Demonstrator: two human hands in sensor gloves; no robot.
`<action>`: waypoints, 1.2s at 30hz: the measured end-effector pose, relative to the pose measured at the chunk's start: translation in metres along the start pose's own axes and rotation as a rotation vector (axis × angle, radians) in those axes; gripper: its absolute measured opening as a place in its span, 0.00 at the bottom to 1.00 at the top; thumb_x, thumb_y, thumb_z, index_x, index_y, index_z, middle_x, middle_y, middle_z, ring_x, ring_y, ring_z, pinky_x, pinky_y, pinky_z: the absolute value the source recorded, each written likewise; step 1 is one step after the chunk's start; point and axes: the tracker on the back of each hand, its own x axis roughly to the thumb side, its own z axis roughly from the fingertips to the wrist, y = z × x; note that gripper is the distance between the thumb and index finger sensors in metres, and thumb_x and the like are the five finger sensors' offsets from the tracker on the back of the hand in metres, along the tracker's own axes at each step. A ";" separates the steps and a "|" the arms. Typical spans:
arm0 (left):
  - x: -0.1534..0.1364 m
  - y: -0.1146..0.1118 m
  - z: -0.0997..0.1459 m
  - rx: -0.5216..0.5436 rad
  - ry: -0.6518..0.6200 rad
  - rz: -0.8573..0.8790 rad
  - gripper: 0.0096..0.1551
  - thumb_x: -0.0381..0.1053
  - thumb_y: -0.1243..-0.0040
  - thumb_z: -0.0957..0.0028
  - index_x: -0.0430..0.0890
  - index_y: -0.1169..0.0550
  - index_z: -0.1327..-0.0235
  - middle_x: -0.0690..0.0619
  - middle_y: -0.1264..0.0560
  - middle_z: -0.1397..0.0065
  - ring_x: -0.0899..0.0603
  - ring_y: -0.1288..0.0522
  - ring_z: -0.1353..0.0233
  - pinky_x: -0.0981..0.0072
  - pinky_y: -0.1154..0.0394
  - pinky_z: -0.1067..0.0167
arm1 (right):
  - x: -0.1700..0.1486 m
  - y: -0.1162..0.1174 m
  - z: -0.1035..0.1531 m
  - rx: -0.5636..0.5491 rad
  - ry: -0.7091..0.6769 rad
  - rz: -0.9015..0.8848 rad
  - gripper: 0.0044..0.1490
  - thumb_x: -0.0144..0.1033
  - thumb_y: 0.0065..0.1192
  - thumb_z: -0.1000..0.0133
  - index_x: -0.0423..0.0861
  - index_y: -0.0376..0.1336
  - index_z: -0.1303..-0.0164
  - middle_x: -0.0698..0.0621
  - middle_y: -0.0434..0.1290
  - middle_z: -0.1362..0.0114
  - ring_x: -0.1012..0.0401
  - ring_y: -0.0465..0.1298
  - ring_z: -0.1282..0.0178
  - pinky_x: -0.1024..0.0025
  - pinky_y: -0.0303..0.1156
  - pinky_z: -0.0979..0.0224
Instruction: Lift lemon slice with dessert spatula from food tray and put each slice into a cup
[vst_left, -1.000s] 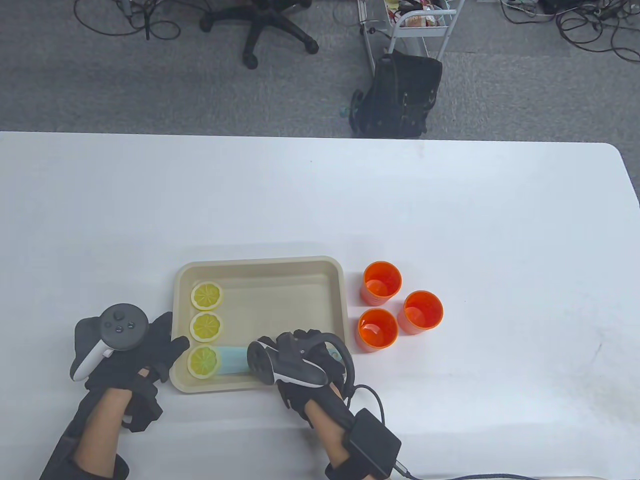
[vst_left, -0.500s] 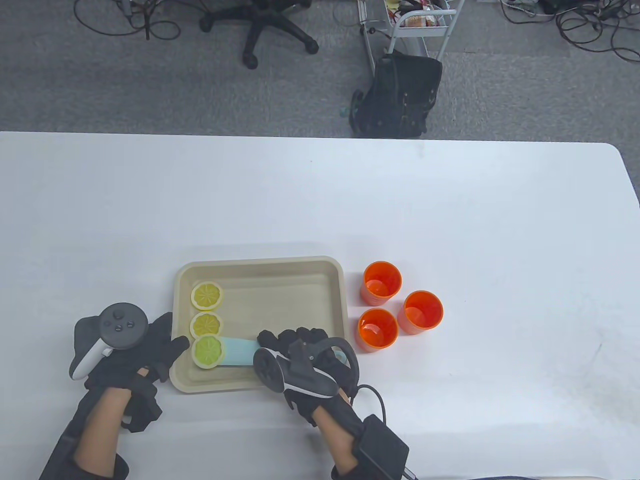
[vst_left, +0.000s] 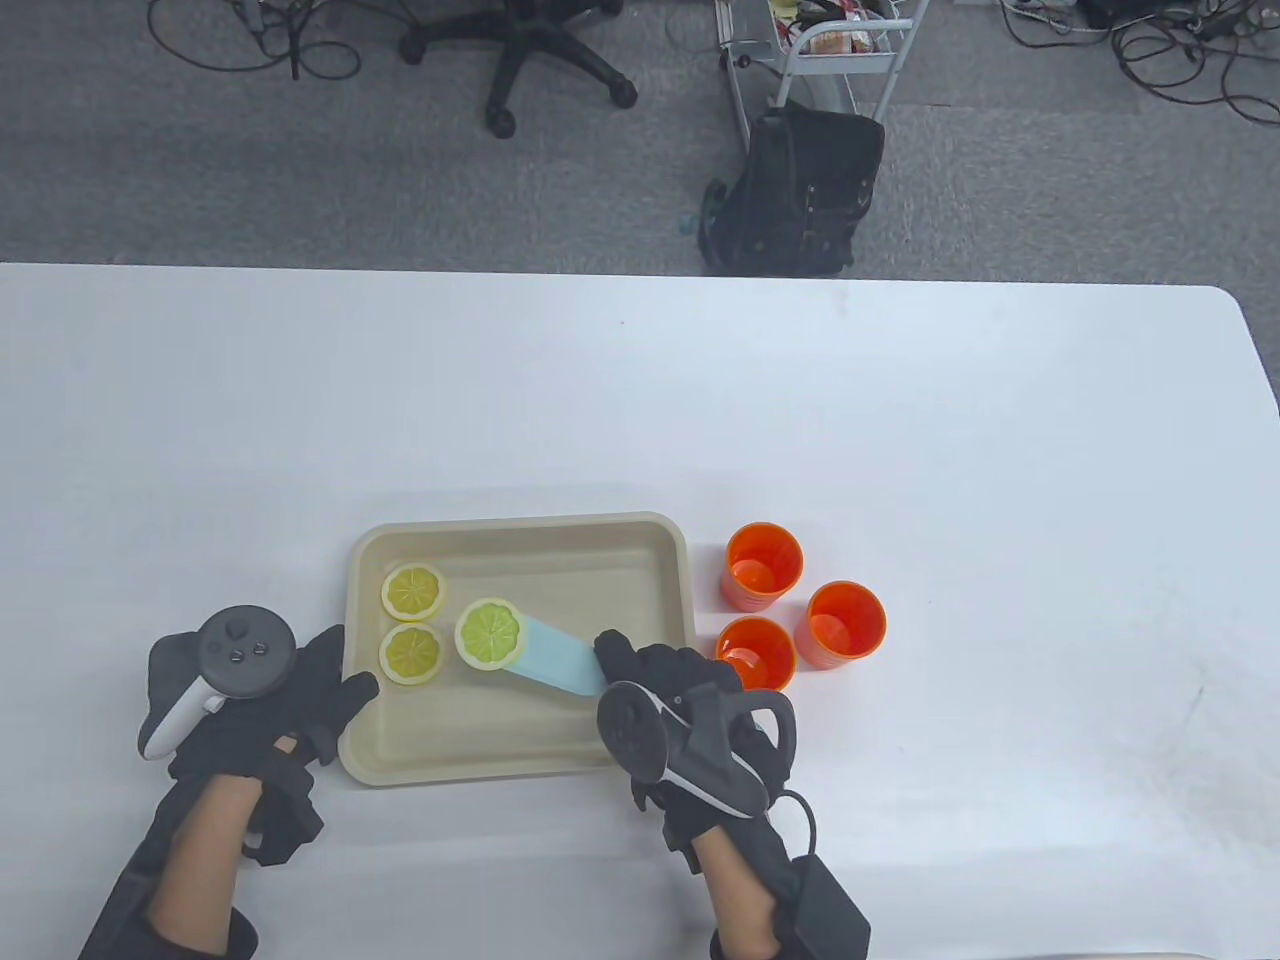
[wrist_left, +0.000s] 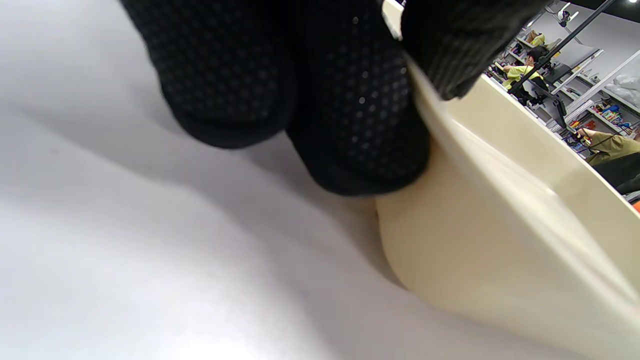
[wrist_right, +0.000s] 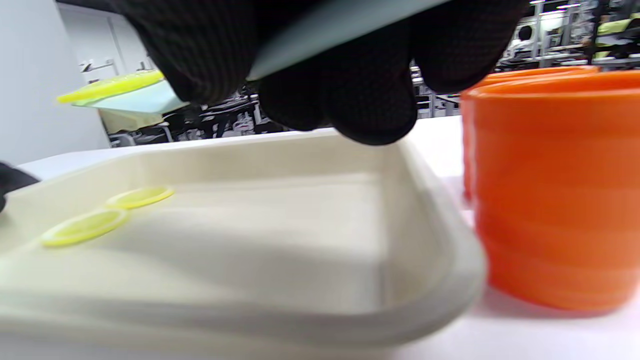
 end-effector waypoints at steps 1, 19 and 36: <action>0.000 0.000 0.000 0.000 0.000 0.000 0.45 0.58 0.36 0.40 0.33 0.38 0.21 0.52 0.19 0.45 0.57 0.11 0.59 0.63 0.14 0.57 | -0.006 -0.003 0.001 -0.010 0.027 -0.013 0.38 0.44 0.65 0.45 0.50 0.60 0.23 0.48 0.77 0.34 0.55 0.81 0.45 0.46 0.71 0.29; 0.000 0.000 0.000 0.000 0.000 0.000 0.45 0.58 0.37 0.40 0.33 0.38 0.21 0.51 0.19 0.45 0.56 0.11 0.59 0.63 0.14 0.56 | -0.119 -0.021 0.022 -0.107 0.579 -0.133 0.39 0.43 0.66 0.45 0.46 0.61 0.22 0.47 0.76 0.34 0.55 0.82 0.45 0.45 0.71 0.29; 0.000 0.000 0.000 -0.012 0.001 0.006 0.45 0.58 0.38 0.39 0.33 0.38 0.21 0.51 0.19 0.44 0.56 0.11 0.58 0.63 0.14 0.56 | -0.140 -0.022 0.032 -0.132 0.788 -0.165 0.39 0.40 0.71 0.46 0.44 0.62 0.24 0.45 0.77 0.35 0.54 0.82 0.45 0.44 0.71 0.28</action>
